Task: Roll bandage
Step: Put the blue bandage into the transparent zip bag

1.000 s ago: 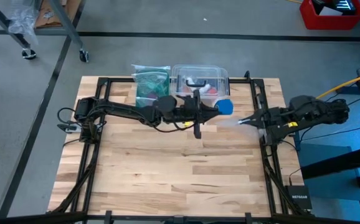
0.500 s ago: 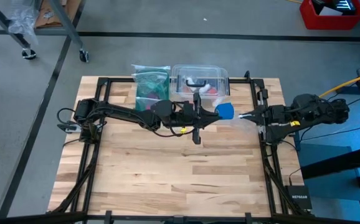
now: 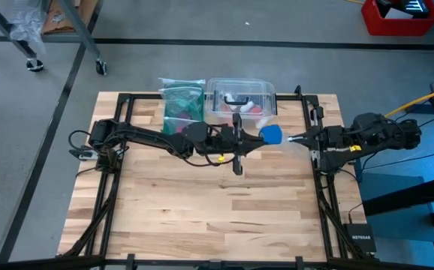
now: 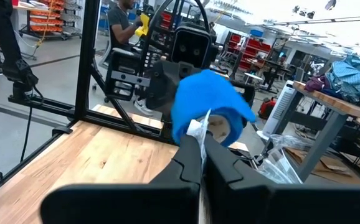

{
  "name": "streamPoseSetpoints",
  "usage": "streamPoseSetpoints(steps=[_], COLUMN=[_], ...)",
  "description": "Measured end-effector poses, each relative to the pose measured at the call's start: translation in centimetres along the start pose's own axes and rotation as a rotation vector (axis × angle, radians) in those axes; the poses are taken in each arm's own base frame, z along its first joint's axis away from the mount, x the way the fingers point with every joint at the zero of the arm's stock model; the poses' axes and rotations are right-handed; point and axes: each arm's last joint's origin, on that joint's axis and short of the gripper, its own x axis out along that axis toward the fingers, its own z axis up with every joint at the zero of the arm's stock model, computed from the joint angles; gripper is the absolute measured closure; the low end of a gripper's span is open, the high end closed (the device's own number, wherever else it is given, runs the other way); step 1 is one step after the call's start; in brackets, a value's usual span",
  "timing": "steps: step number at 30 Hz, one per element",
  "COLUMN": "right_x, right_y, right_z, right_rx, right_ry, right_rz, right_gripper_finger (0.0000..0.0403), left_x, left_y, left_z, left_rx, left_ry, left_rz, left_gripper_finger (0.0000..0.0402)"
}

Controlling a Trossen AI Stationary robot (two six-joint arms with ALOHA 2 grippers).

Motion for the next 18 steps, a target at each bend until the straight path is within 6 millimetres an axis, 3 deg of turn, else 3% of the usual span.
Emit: streamPoseSetpoints(steps=[18], right_x=[0.01], right_y=[0.02], right_z=[0.00], right_rx=[0.000], right_ry=[-0.002], right_rz=[0.008], right_gripper_finger=[0.0402], left_x=[0.00], left_y=[0.29], left_z=[-0.02], left_rx=[0.048], left_ry=[0.007], left_rz=[0.074], left_gripper_finger=[0.0401])
